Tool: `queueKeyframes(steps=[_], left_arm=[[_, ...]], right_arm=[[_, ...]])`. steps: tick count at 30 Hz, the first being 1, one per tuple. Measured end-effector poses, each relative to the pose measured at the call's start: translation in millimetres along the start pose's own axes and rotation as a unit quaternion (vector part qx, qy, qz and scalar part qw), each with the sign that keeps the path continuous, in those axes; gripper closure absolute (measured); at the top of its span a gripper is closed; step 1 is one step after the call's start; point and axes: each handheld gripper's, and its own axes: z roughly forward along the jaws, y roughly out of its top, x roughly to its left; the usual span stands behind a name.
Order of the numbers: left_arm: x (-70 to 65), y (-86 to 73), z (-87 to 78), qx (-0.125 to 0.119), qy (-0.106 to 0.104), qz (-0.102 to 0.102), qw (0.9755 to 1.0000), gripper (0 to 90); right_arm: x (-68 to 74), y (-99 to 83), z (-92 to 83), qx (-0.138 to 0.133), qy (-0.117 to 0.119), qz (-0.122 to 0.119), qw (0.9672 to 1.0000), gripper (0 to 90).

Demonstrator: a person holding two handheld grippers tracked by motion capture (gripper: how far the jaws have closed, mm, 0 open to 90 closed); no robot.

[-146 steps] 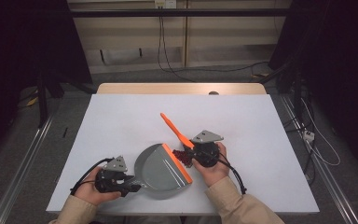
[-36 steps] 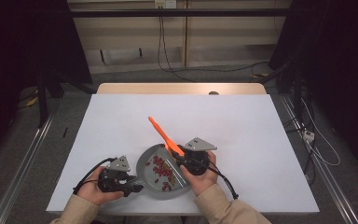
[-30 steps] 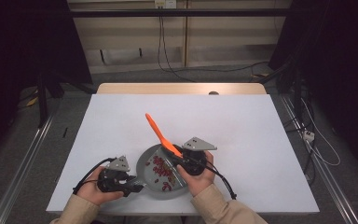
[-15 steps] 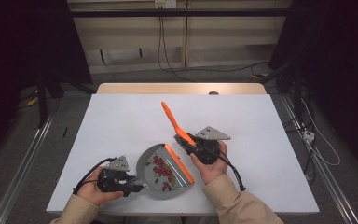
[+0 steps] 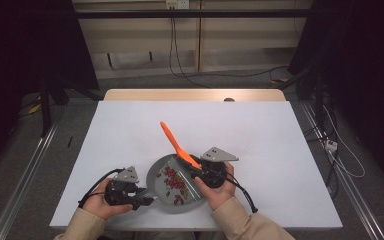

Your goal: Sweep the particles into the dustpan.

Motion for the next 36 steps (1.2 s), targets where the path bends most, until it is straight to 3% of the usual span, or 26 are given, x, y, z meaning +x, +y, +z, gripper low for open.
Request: queueKeyframes(steps=[1, 3, 6, 11, 14, 19, 23, 24, 25, 27, 29, 33, 36], left_arm=[[0.1, -0.1, -0.1, 0.0, 0.0, 0.0, 1.0, 62.3], [0.7, 0.1, -0.7, 0.003, 0.0, 0.006, 1.0, 62.3], [0.5, 0.1, -0.7, 0.001, 0.001, 0.003, 1.0, 62.3], [1.5, -0.5, -1.1, -0.002, 0.003, -0.003, 1.0, 62.4], [0.7, -0.2, -1.5, 0.0, 0.01, -0.002, 0.9999, 62.4], [1.9, -0.7, -1.9, -0.004, 0.004, -0.008, 1.0, 62.5], [1.5, 0.4, -1.7, 0.001, 0.007, -0.008, 0.9999, 62.5], [1.4, 0.2, -1.3, 0.001, 0.006, -0.01, 0.9999, 62.5], [1.0, 0.1, -1.3, 0.003, 0.01, -0.008, 0.9999, 62.5], [1.1, -0.1, -1.8, 0.002, 0.012, -0.006, 0.9999, 62.5], [1.7, -0.6, -1.2, 0.0, 0.005, -0.007, 1.0, 62.5], [1.5, -0.5, -0.9, -0.002, 0.004, -0.01, 0.9999, 62.5], [2.5, 0.3, -1.3, 0.006, 0.005, -0.006, 1.0, 62.5]], right_arm=[[-0.4, 2.3, -1.7, -0.003, 0.003, 0.006, 1.0, 70.7], [-2.0, 7.2, -4.2, -0.009, -0.008, -0.01, 0.9999, 70.7], [-11.3, 12.6, -6.8, -0.009, -0.024, -0.011, 0.9996, 70.7], [-29.1, 11.8, -1.6, 0.009, -0.053, -0.024, 0.9983, 70.7], [-34.9, 7.7, 4.2, 0.032, -0.077, -0.043, 0.9956, 70.8], [-17.8, -1.6, -5.0, 0.046, -0.06, -0.066, 0.9949, 70.6], [-0.5, -6.3, -11.4, 0.035, -0.025, -0.037, 0.9984, 70.7], [2.3, -4.8, -13.0, 0.026, -0.024, -0.044, 0.9984, 70.8], [2.7, -2.9, -12.7, 0.018, -0.02, -0.047, 0.9985, 70.8], [-2.3, 1.4, -12.2, 0.002, -0.009, -0.03, 0.9995, 70.8], [-6.8, 5.6, -13.0, 0.001, -0.023, -0.04, 0.9989, 70.8], [-20.1, 8.8, -6.8, 0.007, -0.038, -0.032, 0.9987, 70.8], [-23.8, 9.2, 4.6, 0.017, -0.052, -0.05, 0.9973, 70.7]])
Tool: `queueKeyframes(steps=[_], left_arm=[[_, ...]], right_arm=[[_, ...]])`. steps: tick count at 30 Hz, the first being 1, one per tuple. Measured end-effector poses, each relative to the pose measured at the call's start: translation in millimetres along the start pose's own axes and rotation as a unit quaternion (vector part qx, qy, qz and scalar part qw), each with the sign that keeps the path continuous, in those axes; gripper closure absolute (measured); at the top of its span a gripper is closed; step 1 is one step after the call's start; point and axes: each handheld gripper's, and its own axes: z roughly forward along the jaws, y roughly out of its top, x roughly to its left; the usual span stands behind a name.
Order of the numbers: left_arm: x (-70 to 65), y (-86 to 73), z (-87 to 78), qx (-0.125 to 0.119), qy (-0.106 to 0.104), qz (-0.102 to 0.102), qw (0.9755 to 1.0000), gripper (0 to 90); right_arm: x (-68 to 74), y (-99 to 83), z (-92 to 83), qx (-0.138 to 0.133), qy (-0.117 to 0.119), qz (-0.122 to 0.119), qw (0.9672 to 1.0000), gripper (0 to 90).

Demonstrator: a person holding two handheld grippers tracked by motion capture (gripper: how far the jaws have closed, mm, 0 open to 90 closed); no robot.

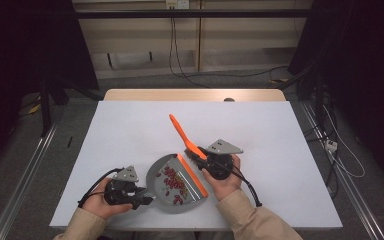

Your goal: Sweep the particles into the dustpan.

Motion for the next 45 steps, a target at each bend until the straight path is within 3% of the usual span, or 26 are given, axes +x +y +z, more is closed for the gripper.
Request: queueKeyframes(steps=[3, 6, 7, 9, 11, 15, 18, 22, 25, 27, 30, 33, 38, 45], left_arm=[[0.7, -0.3, 0.9, -0.004, -0.005, -0.002, 1.0, 62.5], [0.6, -0.3, 0.9, -0.005, -0.003, -0.003, 1.0, 62.4], [0.5, -0.1, 0.8, -0.004, -0.003, -0.001, 1.0, 62.4], [0.2, -0.5, 2.0, -0.007, -0.001, -0.003, 1.0, 62.1], [-1.1, 0.0, 3.7, -0.006, 0.003, 0.001, 1.0, 61.7], [-2.7, 2.4, 4.3, 0.006, 0.014, 0.005, 0.9999, 62.5], [-3.3, 2.5, 4.6, -0.001, 0.021, 0.02, 0.9996, 63.1], [-0.5, 0.0, 7.5, -0.022, 0.03, 0.016, 0.9992, 63.2], [0.6, 0.4, 5.3, -0.031, 0.052, 0.017, 0.998, 63.3], [2.8, 0.4, 3.2, -0.043, 0.049, 0.01, 0.9979, 63.3], [3.2, 1.4, 1.0, -0.053, 0.064, 0.004, 0.9965, 63.3], [5.4, 2.3, -0.4, -0.065, 0.065, -0.004, 0.9958, 63.2], [7.9, 3.5, -3.8, -0.081, 0.09, -0.015, 0.9925, 63.2], [14.6, 4.3, -6.7, -0.098, 0.107, -0.039, 0.9886, 63.1]], right_arm=[[3.9, 1.0, 12.4, 0.013, 0.001, -0.012, 0.9998, 70.8], [12.6, 3.1, 18.7, 0.024, 0.029, -0.007, 0.9993, 70.6], [15.8, 4.8, 17.5, 0.02, 0.042, -0.018, 0.9988, 70.8], [18.6, 8.3, 11.6, 0.012, 0.058, -0.008, 0.9982, 70.8], [17.8, 10.9, 6.4, 0.004, 0.045, -0.023, 0.9987, 70.8], [1.2, 8.7, -1.5, 0.003, 0.031, -0.005, 0.9995, 70.8], [-10.1, 4.7, -8.8, 0.0, 0.022, 0.01, 0.9997, 70.8], [-22.7, 0.7, -18.1, -0.005, 0.011, 0.017, 0.9998, 70.8], [-30.8, -1.1, -23.9, -0.006, 0.002, 0.022, 0.9997, 70.7], [-35.7, -1.7, -26.9, -0.005, -0.002, 0.022, 0.9997, 70.7], [-42.2, -1.4, -31.3, -0.01, -0.007, 0.03, 0.9995, 70.8], [-46.7, -0.7, -34.8, -0.014, -0.011, 0.032, 0.9993, 70.8], [-51.7, -1.6, -39.9, -0.011, -0.013, 0.034, 0.9993, 70.8], [-58.4, -4.5, -46.0, -0.008, -0.02, 0.034, 0.9992, 70.8]])
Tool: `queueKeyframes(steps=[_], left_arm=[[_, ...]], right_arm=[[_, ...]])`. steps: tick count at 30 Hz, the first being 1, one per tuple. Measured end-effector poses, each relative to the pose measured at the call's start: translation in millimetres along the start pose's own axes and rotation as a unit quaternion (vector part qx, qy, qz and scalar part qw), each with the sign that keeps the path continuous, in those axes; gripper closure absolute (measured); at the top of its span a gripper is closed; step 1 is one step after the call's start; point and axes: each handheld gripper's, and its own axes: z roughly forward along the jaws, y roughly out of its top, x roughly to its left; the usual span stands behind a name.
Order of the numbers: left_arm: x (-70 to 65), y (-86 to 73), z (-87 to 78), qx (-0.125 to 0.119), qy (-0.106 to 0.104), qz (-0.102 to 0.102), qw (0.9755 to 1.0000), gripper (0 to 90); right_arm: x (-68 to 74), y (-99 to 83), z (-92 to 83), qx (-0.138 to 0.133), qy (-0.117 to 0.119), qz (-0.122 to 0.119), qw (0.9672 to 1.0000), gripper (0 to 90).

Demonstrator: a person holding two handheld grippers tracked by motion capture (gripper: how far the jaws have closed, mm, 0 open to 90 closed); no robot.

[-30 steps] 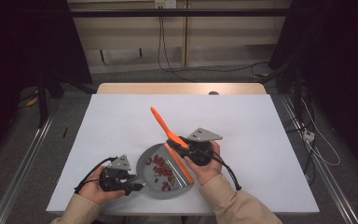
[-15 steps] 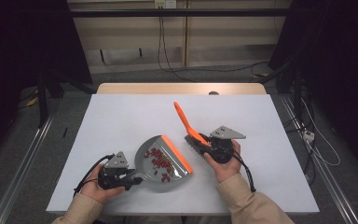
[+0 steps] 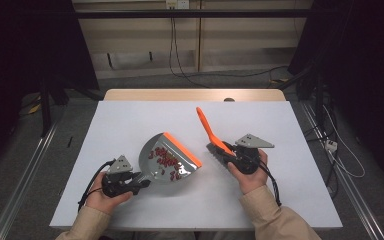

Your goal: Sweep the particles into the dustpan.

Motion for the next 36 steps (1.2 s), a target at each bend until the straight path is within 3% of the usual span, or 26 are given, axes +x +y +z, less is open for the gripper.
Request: queueKeyframes(steps=[13, 23, 36], left_arm=[[12.7, 1.9, -1.6, -0.006, 0.042, -0.036, 0.9984, 63.1], [21.6, 1.9, -5.4, -0.012, 0.075, -0.063, 0.9952, 63.1], [31.5, 2.7, -6.4, -0.018, 0.096, -0.088, 0.9913, 63.1]], right_arm=[[-7.8, -2.7, -7.3, 0.001, -0.002, 0.006, 1.0, 70.8], [-11.8, -4.1, -11.1, 0.001, -0.005, 0.008, 1.0, 70.8], [-17.5, -7.1, -15.7, 0.005, -0.013, 0.012, 0.9998, 70.8]])
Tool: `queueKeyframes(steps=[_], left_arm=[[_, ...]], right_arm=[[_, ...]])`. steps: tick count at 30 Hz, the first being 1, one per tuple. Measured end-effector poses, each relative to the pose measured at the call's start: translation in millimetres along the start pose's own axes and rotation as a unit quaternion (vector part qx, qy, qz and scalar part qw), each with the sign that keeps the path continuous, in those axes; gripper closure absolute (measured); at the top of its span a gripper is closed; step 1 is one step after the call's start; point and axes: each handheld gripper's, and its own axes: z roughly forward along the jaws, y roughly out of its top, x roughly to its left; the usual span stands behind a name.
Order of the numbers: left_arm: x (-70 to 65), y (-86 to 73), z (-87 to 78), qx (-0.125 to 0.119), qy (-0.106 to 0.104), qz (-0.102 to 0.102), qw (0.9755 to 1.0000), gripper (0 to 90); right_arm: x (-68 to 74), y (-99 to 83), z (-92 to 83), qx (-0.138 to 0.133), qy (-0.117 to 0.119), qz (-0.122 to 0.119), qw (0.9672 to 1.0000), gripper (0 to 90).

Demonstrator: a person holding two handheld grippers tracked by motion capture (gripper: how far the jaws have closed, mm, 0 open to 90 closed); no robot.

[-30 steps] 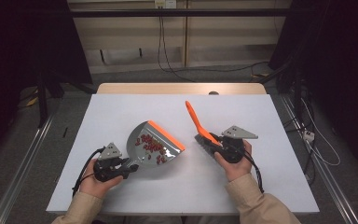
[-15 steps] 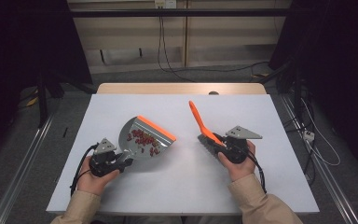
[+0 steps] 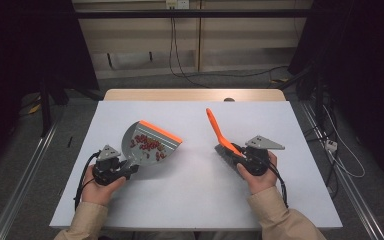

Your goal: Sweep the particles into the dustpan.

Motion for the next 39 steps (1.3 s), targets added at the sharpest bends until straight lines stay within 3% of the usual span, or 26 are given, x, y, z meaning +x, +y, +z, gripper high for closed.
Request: queueKeyframes(steps=[19, 39], left_arm=[[11.1, -0.9, 9.2, 0.009, 0.035, -0.029, 0.9989, 63.1], [24.3, -7.3, 13.6, 0.03, 0.074, -0.07, 0.9943, 62.9]], right_arm=[[-16.3, -6.2, -15.8, -0.002, -0.024, 0.014, 0.9996, 70.8], [-17.7, -8.2, -17.7, -0.002, -0.024, 0.015, 0.9996, 70.9]])
